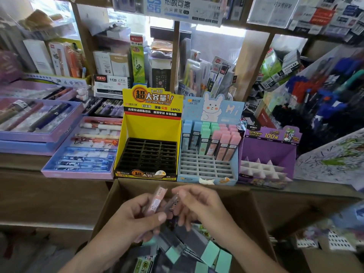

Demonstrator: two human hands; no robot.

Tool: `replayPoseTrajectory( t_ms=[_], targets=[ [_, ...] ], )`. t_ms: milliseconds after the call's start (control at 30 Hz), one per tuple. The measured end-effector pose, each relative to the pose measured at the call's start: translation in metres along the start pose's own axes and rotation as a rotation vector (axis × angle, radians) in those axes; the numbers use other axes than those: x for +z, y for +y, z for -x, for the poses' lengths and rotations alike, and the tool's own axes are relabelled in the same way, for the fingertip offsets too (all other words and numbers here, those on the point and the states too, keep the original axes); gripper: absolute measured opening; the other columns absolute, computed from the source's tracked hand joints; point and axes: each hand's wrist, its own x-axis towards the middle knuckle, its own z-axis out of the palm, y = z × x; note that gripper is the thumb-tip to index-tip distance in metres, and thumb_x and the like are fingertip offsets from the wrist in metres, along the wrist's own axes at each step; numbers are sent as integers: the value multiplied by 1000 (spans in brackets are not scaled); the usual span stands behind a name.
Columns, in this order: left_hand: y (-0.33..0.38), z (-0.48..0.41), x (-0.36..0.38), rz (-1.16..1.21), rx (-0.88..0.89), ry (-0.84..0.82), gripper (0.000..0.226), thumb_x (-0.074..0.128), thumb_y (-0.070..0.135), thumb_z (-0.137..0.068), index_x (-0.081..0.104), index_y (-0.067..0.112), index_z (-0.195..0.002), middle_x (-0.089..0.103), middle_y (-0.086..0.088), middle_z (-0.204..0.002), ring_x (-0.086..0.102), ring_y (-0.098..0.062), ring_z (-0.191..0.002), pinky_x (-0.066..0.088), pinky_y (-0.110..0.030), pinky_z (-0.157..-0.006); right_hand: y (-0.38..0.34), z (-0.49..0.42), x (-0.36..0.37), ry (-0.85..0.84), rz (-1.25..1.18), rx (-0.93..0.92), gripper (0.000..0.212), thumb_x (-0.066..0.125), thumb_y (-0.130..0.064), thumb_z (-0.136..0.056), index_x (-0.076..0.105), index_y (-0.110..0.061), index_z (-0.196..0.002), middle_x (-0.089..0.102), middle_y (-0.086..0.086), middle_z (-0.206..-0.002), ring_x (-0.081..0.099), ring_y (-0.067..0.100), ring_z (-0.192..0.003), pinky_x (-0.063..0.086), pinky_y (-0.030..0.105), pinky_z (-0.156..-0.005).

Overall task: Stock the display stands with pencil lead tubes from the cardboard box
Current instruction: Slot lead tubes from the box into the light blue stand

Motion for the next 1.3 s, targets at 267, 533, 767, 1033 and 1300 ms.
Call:
replayPoseTrajectory(
  t_ms=[267, 533, 767, 1033, 1300],
  targets=[
    [1, 1, -4, -35, 5, 24, 44, 90, 25, -69, 70, 6, -104, 47, -16, -71, 34, -15, -48, 31, -21, -43, 0, -5, -15, 53, -49, -73, 11, 69, -10, -94, 75, -6, -103, 71, 23, -80, 67, 27, -65, 55, 29, -54],
    [1, 0, -10, 119, 62, 150, 25, 87, 14, -79, 71, 6, -96, 47, -17, -61, 46, -40, -98, 27, -15, -36, 0, 3, -32, 62, 60, -68, 10, 77, -2, -88, 70, -4, -95, 72, 19, -80, 64, 26, -66, 56, 28, -61],
    [0, -2, -10, 112, 132, 197, 30, 77, 11, -81, 63, -6, -101, 45, -6, -52, 33, -9, -38, 36, -15, -38, 5, 4, -24, -70, 219, -66, 29, 85, -13, -83, 72, -16, -108, 73, 14, -90, 67, 20, -79, 55, 35, -78],
    [-6, -4, -8, 18, 126, 186, 26, 90, 20, -77, 70, 12, -92, 51, -6, -61, 35, -12, -43, 31, -19, -40, 12, 3, -6, -167, 286, -64, 8, 79, -22, -89, 79, -21, -97, 73, 7, -87, 62, 15, -81, 48, 35, -75],
    [-5, -6, -12, 127, 123, 283, 39, 83, 41, -81, 74, 8, -99, 71, -24, -87, 60, -13, -51, 32, -17, -38, -12, 6, -23, 35, 355, -241, 24, 74, -12, -88, 67, -21, -109, 74, 9, -95, 70, 32, -86, 57, 55, -81]
  ],
)
